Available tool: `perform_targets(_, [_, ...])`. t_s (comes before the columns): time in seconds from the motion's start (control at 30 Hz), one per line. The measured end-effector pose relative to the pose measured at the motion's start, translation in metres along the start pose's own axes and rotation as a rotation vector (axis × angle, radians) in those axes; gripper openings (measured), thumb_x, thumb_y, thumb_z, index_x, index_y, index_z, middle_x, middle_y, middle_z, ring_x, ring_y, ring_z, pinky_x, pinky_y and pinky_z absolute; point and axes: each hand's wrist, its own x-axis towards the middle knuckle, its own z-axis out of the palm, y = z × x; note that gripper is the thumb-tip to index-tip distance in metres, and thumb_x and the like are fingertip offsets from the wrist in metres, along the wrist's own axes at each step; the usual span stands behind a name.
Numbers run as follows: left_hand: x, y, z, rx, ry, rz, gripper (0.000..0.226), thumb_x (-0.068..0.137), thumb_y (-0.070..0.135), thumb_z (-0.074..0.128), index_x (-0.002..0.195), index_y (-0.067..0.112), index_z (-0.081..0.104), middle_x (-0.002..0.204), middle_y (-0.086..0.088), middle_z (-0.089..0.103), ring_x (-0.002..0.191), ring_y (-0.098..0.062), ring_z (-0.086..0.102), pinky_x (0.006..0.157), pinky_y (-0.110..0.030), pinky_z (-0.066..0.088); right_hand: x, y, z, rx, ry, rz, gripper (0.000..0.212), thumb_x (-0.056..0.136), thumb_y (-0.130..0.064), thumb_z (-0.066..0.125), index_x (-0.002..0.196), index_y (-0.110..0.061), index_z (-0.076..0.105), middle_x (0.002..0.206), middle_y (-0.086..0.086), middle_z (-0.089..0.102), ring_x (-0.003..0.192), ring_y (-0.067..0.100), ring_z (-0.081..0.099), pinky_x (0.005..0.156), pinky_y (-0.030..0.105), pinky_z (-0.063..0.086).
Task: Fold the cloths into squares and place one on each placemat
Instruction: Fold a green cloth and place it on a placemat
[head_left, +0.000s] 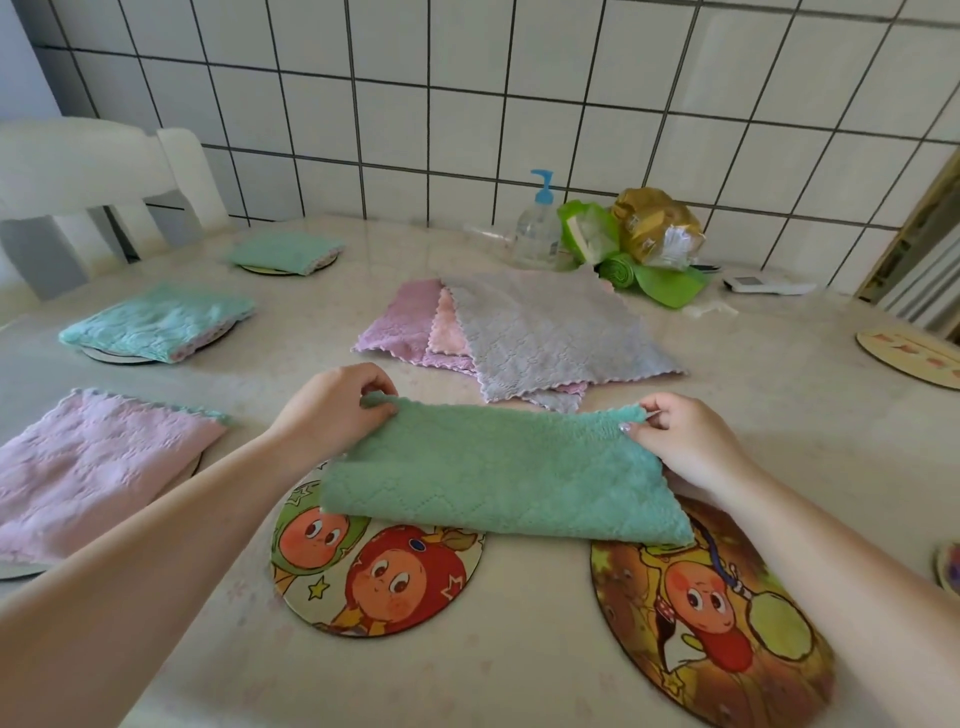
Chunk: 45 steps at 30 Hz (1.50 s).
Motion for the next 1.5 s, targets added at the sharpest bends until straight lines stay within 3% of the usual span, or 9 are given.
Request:
perform_targets(0.13, [-0.006, 0.010, -0.005, 0.154, 0.108, 0.084, 0.036, 0.088, 0.032, 0.059, 0.123, 0.023, 0.056, 0.128, -0.001, 0.054, 0.111, -0.020, 0.053, 0.091, -0.035, 0.045, -0.011, -0.014, -0.010, -0.222, 0.073, -0.125, 0.035, 0.086, -0.025, 0.060, 0.121, -0.023, 0.055, 0.127, -0.001, 0.055, 0.111, 0.017, 0.054, 0.087, 0.030, 0.044])
perform_targets(0.3, [-0.031, 0.061, 0.009, 0.172, 0.048, 0.250, 0.037, 0.090, 0.016, 0.046, 0.124, 0.023, 0.057, 0.131, 0.005, 0.056, 0.120, -0.014, 0.051, 0.101, -0.032, 0.042, -0.044, -0.067, 0.012, -0.273, -0.067, -0.401, 0.047, 0.093, -0.020, 0.047, 0.140, -0.023, 0.039, 0.150, -0.004, 0.033, 0.138, 0.014, 0.028, 0.116, 0.042, 0.019])
perform_targets(0.4, [-0.040, 0.085, 0.037, 0.265, -0.073, 0.265, 0.035, 0.085, 0.015, 0.041, 0.116, 0.019, 0.057, 0.122, 0.001, 0.058, 0.115, -0.020, 0.054, 0.092, -0.033, 0.045, -0.053, -0.090, 0.043, -0.384, -0.228, -0.435, 0.056, 0.094, -0.022, 0.042, 0.146, -0.023, 0.023, 0.156, -0.007, 0.015, 0.144, 0.013, 0.009, 0.116, 0.054, 0.002])
perform_targets(0.7, [-0.049, 0.066, 0.045, 0.365, -0.185, 0.180, 0.061, 0.095, 0.051, 0.023, 0.149, 0.023, 0.015, 0.158, 0.004, 0.009, 0.145, -0.013, 0.005, 0.119, -0.040, 0.004, -0.055, -0.064, 0.054, -0.552, -0.264, -0.354, 0.068, 0.093, -0.058, 0.020, 0.149, -0.021, 0.007, 0.159, -0.002, 0.000, 0.146, 0.015, 0.000, 0.117, 0.049, 0.001])
perform_targets(1.07, [-0.055, 0.025, 0.021, 0.404, -0.221, 0.044, 0.079, 0.084, 0.070, 0.007, 0.150, 0.025, 0.004, 0.158, 0.005, 0.001, 0.145, -0.014, -0.002, 0.117, -0.050, 0.001, -0.055, -0.027, 0.020, -0.620, -0.324, -0.171, 0.079, 0.084, -0.071, 0.008, 0.147, -0.027, -0.010, 0.156, -0.002, -0.017, 0.144, 0.015, -0.013, 0.115, 0.056, -0.002])
perform_targets(1.2, [-0.056, 0.031, 0.016, 0.431, -0.200, 0.065, 0.073, 0.088, 0.065, 0.013, 0.149, 0.024, 0.013, 0.158, 0.004, 0.010, 0.145, -0.015, 0.005, 0.116, -0.053, 0.002, -0.051, -0.033, 0.017, -0.621, -0.339, -0.156, 0.079, 0.085, -0.071, 0.016, 0.149, -0.027, -0.001, 0.158, -0.002, -0.009, 0.145, 0.016, -0.007, 0.113, 0.059, -0.002])
perform_targets(1.3, [-0.071, 0.049, 0.008, 0.375, -0.054, 0.286, 0.052, 0.093, 0.050, 0.038, 0.140, 0.027, 0.038, 0.147, 0.006, 0.038, 0.139, -0.014, 0.028, 0.116, -0.041, 0.013, -0.038, -0.049, 0.011, -0.461, -0.224, -0.286, 0.063, 0.092, -0.056, 0.035, 0.145, -0.023, 0.027, 0.155, -0.003, 0.021, 0.142, 0.016, 0.021, 0.115, 0.052, 0.014])
perform_targets(1.4, [-0.090, 0.072, 0.012, 0.293, 0.067, 0.565, 0.031, 0.085, 0.039, 0.059, 0.114, 0.028, 0.064, 0.114, 0.009, 0.066, 0.109, -0.017, 0.060, 0.096, -0.036, 0.043, -0.024, -0.073, 0.015, -0.265, -0.195, -0.434, 0.040, 0.095, -0.033, 0.046, 0.132, -0.019, 0.051, 0.137, 0.001, 0.050, 0.118, 0.017, 0.051, 0.099, 0.034, 0.041])
perform_targets(1.5, [-0.097, 0.079, 0.023, 0.342, 0.060, 0.656, 0.024, 0.072, 0.038, 0.061, 0.092, 0.031, 0.070, 0.090, 0.013, 0.069, 0.083, -0.015, 0.066, 0.073, -0.031, 0.054, -0.010, -0.092, 0.028, -0.269, -0.266, -0.442, 0.031, 0.095, -0.025, 0.047, 0.122, -0.020, 0.060, 0.116, 0.004, 0.066, 0.089, 0.020, 0.064, 0.081, 0.034, 0.051])
